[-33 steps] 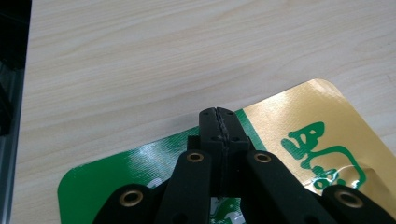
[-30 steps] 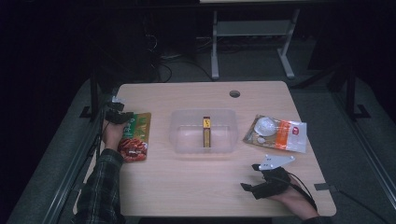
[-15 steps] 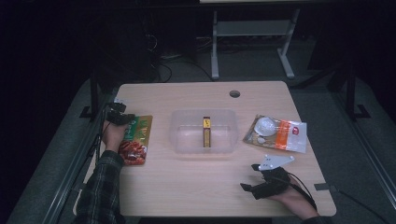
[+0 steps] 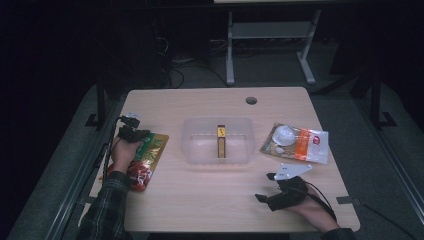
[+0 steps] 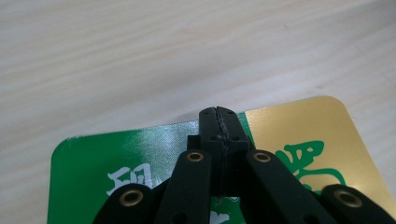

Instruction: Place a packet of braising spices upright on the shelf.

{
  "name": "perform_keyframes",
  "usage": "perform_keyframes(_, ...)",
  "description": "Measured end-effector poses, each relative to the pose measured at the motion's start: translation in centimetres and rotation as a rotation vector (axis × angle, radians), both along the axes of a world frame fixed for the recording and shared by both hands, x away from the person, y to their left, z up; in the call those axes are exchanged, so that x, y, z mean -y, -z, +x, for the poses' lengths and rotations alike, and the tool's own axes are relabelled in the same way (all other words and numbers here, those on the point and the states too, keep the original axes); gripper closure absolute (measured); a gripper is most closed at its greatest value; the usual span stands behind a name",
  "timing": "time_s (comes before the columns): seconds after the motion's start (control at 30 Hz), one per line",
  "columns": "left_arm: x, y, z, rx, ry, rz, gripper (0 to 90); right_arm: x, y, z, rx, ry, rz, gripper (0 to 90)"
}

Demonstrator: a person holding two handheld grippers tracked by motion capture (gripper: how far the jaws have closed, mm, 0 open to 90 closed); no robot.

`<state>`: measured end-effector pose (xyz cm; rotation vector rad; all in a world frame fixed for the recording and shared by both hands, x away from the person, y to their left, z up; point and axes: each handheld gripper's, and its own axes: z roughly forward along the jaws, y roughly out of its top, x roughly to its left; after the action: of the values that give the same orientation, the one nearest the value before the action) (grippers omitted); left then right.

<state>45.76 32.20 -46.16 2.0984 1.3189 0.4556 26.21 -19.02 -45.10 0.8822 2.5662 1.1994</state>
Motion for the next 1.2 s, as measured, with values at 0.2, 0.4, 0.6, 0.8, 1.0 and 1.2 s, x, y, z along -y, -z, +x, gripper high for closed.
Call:
perform_keyframes(0.2,1.1,-0.1,-1.8,-0.005,0.045,0.002,90.0,-0.7,-0.2,0.9,0.009,-0.024,-0.003,15.6)
perform_keyframes(0.4,2.3,-0.2,-3.9,-0.013,0.093,0.007,90.0,-1.4,-0.2,1.5,0.015,-0.047,-0.005,15.6)
perform_keyframes(0.6,3.3,-0.2,-5.9,-0.027,0.150,-0.005,90.0,-1.6,-0.2,1.6,0.020,-0.060,-0.001,15.6)
perform_keyframes(0.8,4.3,-0.2,-7.9,-0.046,0.221,-0.033,90.0,-1.6,-0.3,1.7,0.025,-0.060,-0.001,15.6)
perform_keyframes(1.0,5.5,-0.2,-9.7,-0.060,0.321,-0.043,90.0,-1.5,-0.3,1.6,0.032,-0.058,0.000,15.6)
perform_keyframes(1.2,6.4,-0.3,-11.5,-0.064,0.381,-0.035,90.0,-1.6,-0.3,1.6,0.032,-0.058,-0.005,15.6)
